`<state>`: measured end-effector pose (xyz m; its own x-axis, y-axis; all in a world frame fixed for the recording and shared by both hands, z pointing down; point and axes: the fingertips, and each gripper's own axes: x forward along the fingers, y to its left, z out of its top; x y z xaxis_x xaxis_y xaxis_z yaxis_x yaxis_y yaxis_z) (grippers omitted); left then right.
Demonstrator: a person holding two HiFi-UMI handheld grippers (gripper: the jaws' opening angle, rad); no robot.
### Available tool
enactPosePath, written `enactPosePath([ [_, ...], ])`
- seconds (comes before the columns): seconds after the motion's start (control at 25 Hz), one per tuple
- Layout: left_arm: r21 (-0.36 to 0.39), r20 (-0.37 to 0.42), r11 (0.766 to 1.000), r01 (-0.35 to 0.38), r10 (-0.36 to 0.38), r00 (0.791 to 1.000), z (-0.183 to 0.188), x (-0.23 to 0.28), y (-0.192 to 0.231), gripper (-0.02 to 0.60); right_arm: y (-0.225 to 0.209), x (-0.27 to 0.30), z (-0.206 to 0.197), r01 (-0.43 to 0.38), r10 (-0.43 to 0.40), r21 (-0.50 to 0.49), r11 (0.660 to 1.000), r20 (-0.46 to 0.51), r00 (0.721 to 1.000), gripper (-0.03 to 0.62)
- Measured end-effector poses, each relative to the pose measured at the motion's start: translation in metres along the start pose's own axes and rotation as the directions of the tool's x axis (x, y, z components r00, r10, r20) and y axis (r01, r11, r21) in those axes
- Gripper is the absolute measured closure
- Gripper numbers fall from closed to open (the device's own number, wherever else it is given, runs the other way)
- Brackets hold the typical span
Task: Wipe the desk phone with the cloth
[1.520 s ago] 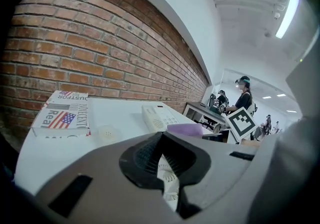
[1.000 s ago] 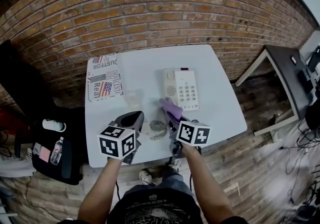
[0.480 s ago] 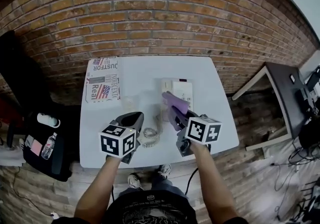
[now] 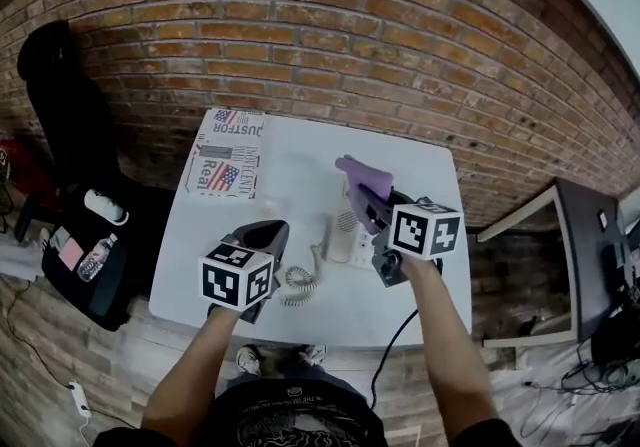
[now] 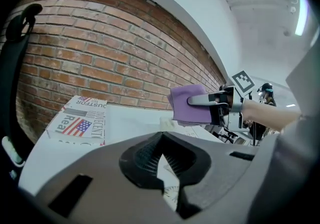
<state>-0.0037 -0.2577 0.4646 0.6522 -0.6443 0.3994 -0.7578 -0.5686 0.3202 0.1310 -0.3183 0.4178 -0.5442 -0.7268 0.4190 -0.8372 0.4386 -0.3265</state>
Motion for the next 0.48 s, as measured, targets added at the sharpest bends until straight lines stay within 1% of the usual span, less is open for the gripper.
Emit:
enactPosePath([
  [0.16, -0.015, 0.008, 0.998, -0.058, 0.058, 0.998, 0.002, 0.0, 0.006, 0.575, -0.01, 0.019, 0.021, -0.051, 0.047, -0.089, 0.995, -0.048, 0.998, 0.548],
  [0.28, -0.025, 0.004, 0.995, -0.102, 0.102, 0.995, -0.001, 0.001, 0.01, 0.575, -0.019, 0.038, 0.032, -0.09, 0.075, -0.162, 0.983, -0.1, 0.992, 0.548],
  [0.48, -0.04, -0.003, 0.983, -0.179, 0.179, 0.984, -0.005, -0.001, 0.018, 0.575, -0.028, 0.071, 0.037, -0.173, 0.109, -0.3, 0.938, -0.219, 0.97, 0.548],
])
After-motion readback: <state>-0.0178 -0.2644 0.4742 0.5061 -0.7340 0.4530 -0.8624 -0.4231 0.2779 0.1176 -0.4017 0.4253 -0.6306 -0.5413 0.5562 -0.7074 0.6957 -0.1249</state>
